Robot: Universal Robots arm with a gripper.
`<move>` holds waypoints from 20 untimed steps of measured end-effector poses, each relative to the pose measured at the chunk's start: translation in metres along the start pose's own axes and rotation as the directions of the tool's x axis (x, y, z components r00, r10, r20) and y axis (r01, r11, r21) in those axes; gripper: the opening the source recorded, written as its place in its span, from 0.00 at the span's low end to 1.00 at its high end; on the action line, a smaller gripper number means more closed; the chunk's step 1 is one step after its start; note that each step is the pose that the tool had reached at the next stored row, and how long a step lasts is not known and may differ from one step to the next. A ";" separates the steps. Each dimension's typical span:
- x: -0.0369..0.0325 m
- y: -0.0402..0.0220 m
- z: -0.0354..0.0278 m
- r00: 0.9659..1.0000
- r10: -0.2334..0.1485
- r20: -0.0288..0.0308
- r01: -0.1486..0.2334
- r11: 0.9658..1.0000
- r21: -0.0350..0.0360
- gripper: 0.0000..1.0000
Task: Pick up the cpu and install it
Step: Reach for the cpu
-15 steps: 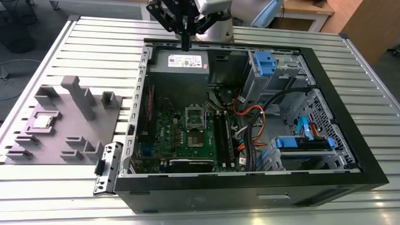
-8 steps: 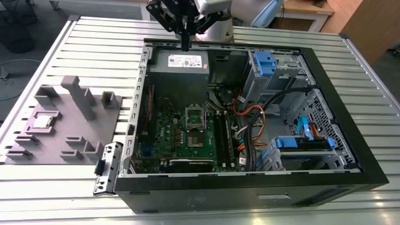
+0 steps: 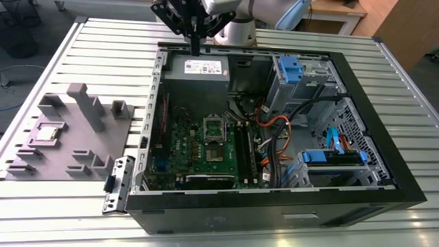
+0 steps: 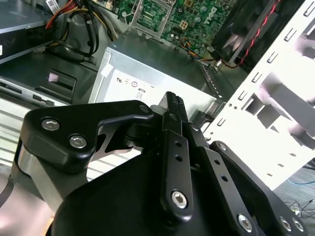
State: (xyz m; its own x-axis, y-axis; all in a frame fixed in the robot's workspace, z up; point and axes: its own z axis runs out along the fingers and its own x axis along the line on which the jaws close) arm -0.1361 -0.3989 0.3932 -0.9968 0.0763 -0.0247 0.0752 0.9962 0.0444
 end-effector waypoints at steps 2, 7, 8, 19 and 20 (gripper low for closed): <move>0.0036 -0.0003 -0.0001 1.000 0.000 0.000 0.000 1.000 0.000 0.11; 0.0041 -0.0003 -0.0001 1.000 0.000 0.000 0.000 1.000 0.000 0.11; 0.0043 -0.0003 -0.0001 1.000 0.000 0.000 0.000 1.000 0.000 0.11; 0.0077 -0.0006 -0.0002 1.000 0.000 0.000 0.000 1.000 0.000 0.11; 0.0083 -0.0006 -0.0003 1.000 0.000 0.000 0.000 1.000 0.000 0.11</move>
State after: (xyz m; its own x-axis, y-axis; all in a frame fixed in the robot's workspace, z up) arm -0.1444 -0.3990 0.3933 -0.9968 0.0762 -0.0248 0.0751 0.9962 0.0444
